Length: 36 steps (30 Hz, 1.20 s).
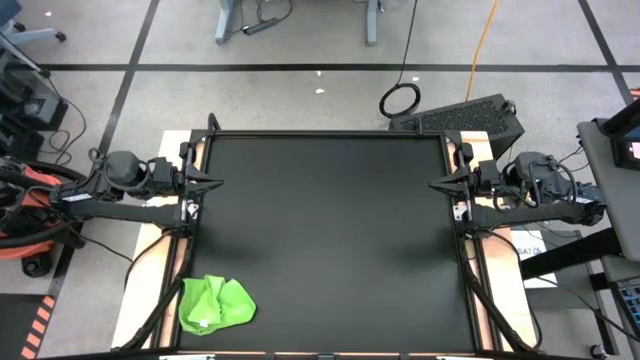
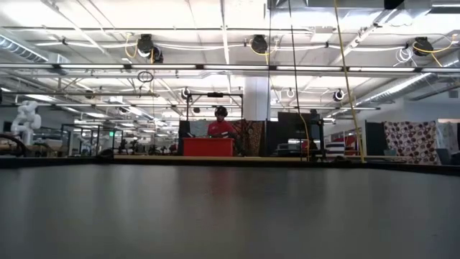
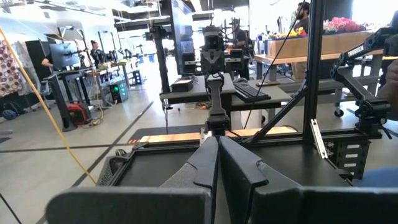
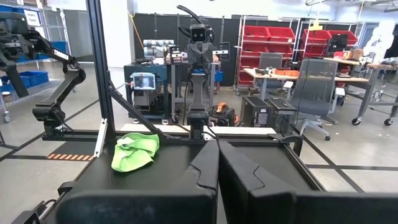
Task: Roll towel into tight, uniform cylinder
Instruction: Fold the green towel
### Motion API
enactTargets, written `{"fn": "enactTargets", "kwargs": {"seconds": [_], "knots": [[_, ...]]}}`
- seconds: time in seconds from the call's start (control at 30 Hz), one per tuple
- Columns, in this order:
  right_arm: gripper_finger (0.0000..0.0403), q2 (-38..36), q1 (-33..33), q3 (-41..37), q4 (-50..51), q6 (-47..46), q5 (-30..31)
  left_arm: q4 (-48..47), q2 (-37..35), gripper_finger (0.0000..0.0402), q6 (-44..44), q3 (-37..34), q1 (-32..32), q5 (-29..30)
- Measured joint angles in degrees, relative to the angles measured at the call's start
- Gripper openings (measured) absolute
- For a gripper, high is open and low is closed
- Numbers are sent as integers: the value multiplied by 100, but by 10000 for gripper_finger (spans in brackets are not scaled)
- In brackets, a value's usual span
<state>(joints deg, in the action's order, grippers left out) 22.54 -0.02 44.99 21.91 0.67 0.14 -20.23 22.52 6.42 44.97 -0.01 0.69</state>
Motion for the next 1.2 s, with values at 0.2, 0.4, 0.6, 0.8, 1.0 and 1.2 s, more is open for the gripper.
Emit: {"fn": "enactTargets", "kwargs": {"seconds": [0.2, 0.4, 0.6, 0.8, 1.0, 1.2], "knots": [[1, 109, 1, -2, -59, -31, -9, 0, 0, 25, 0, 0, -2, 0], [46, 764, 1, 1, -669, -68, -11, -2, 0, 25, 0, 0, -2, 0], [159, 1896, 1, 1, -1166, -147, -13, -2, 0, 25, 0, 0, -2, 0], [256, 3124, 122, -2, -1815, -14, -367, 0, 0, 25, 285, 0, -1, 1], [289, 4425, 384, 143, -2491, 143, -799, 0, 0, 25, 599, 0, -2, 0], [288, 5618, 626, 810, -2648, 210, -776, 0, 0, 25, 603, 0, -2, 2]]}}
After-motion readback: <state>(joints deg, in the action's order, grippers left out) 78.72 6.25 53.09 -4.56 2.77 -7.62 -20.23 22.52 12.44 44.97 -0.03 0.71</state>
